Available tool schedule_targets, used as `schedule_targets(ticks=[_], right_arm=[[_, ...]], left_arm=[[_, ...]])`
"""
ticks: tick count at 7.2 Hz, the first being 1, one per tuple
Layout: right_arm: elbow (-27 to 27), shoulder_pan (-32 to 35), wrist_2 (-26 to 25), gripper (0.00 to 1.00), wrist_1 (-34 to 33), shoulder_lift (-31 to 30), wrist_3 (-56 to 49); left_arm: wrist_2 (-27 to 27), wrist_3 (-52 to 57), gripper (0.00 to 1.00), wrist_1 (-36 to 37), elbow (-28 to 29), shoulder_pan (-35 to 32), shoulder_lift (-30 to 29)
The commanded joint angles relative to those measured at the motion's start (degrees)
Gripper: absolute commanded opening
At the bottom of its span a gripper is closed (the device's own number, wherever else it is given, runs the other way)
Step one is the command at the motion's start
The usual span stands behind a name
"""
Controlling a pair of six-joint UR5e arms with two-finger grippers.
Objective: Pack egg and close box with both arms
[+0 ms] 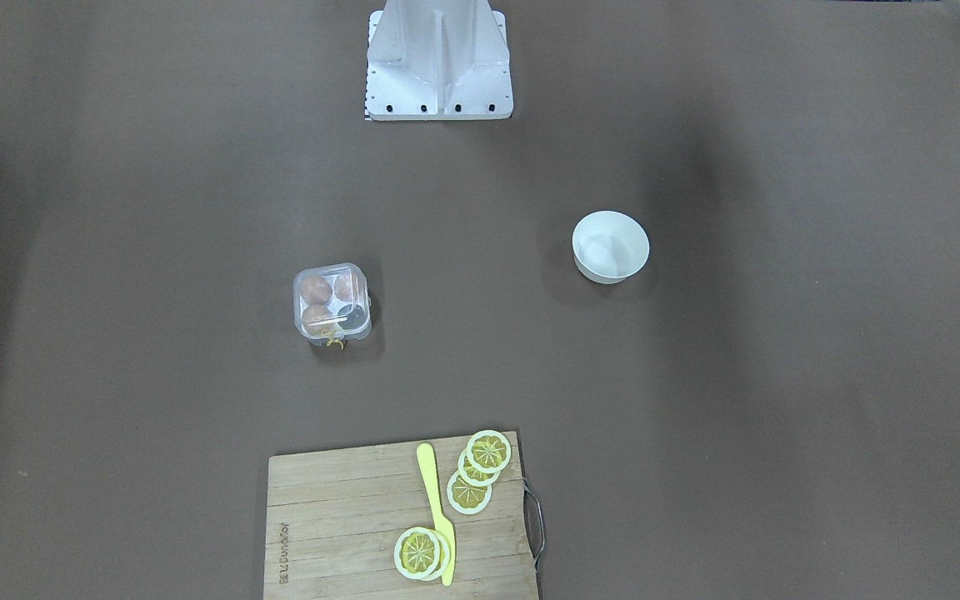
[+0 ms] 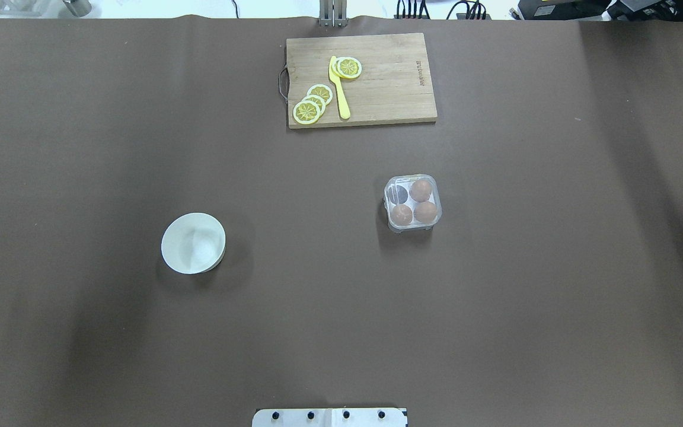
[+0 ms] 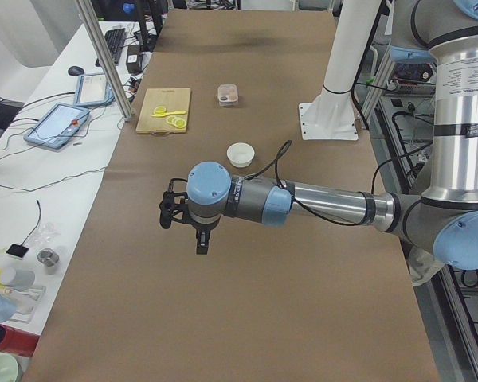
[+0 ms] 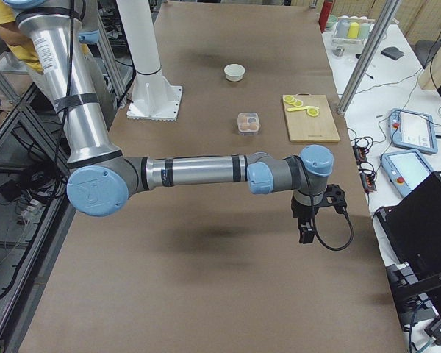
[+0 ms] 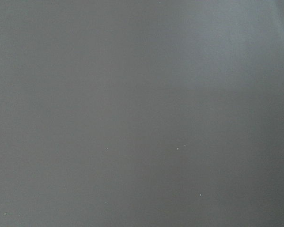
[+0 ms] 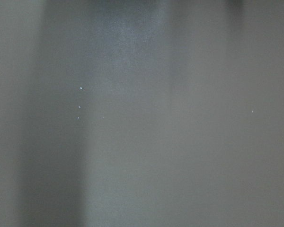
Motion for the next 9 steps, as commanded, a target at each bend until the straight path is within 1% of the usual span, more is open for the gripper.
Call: schedule_targets(ticks=[1,2,4,5,6,9], right_arm=[[7.6,0.2,-0.1,1.00,-0.3,-5.7,-0.1],[10.4,0.5,0.0,1.00,-1.5,-8.0,-0.1],[17.6,0.7,0.0,1.00,-7.3,-11.4,-0.1],[19.7,0.7,0.0,1.00,-9.4,-12.0,-0.1],[20.7,0.7,0.1,1.00,-9.6,-12.6,-0.1],[20.8,0.6,0.8,1.00,-9.5,-13.0,-0.1]], left_arm=[[2.4,-0.2,0.97,-0.1,-0.3,-0.1,0.0],[2.4,-0.1,0.97,-0.1,-0.2,0.0,-0.2],[2.4,-0.1,0.97,-0.1,-0.1,0.0,-0.2],[2.4,0.0,0.97,-0.1,-0.1,0.0,-0.1],[2.4,0.0,0.97,-0.1,-0.1,0.0,0.0],[2.4,0.1,0.97,-0.1,-0.1,0.0,0.1]])
